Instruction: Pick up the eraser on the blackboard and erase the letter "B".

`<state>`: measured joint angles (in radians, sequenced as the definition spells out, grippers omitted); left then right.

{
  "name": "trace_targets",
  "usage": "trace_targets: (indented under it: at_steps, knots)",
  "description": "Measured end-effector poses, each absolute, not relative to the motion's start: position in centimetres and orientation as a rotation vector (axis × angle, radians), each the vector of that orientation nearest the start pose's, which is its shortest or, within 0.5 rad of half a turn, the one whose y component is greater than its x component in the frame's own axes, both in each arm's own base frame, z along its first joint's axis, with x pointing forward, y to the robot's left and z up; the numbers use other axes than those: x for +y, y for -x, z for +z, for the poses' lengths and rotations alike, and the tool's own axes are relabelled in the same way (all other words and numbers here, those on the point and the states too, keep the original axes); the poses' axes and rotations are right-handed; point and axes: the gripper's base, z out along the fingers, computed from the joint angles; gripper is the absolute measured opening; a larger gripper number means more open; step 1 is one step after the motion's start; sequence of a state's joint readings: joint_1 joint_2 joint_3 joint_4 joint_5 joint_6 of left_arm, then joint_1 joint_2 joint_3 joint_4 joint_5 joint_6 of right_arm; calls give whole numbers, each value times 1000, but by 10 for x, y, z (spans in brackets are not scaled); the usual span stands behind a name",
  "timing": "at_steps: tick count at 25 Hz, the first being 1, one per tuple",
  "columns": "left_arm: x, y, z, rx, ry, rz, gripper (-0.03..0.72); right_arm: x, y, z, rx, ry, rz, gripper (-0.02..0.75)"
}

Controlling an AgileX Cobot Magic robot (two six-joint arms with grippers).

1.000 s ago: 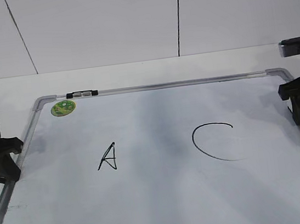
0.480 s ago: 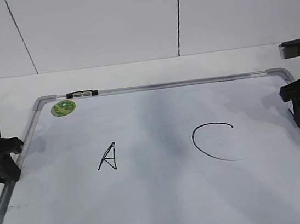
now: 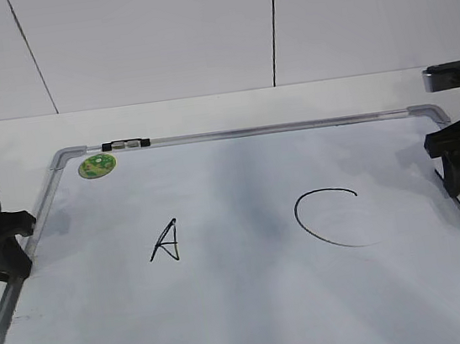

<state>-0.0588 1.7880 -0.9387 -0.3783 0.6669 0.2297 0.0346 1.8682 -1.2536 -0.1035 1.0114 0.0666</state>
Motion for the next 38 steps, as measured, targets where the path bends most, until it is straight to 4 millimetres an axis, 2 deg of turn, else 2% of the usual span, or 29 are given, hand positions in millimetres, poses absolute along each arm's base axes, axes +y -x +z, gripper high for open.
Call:
trace_targets:
  at_steps: [6,13,28,31,34,36,38]
  knots:
    - [-39,-309,146,2959,-9,-359,106,4,-351,184,3102,37,-135,547]
    - [-39,-309,146,2959,-9,-359,106,4,-351,184,3100,49,-135,606]
    - [-39,-309,146,2960,-12,-357,116,4,-351,184,3100,66,-135,616]
    - [-38,-309,146,2960,-65,-330,196,4,-351,184,3101,65,-133,616]
    - [-36,-309,145,2957,-108,-298,401,4,-351,184,3101,63,-130,616]
    - [-34,-309,145,2957,-121,-280,499,4,-351,184,3101,64,-130,616]
    - [-34,-311,147,2954,-127,-277,552,4,-351,184,3101,64,-130,616]
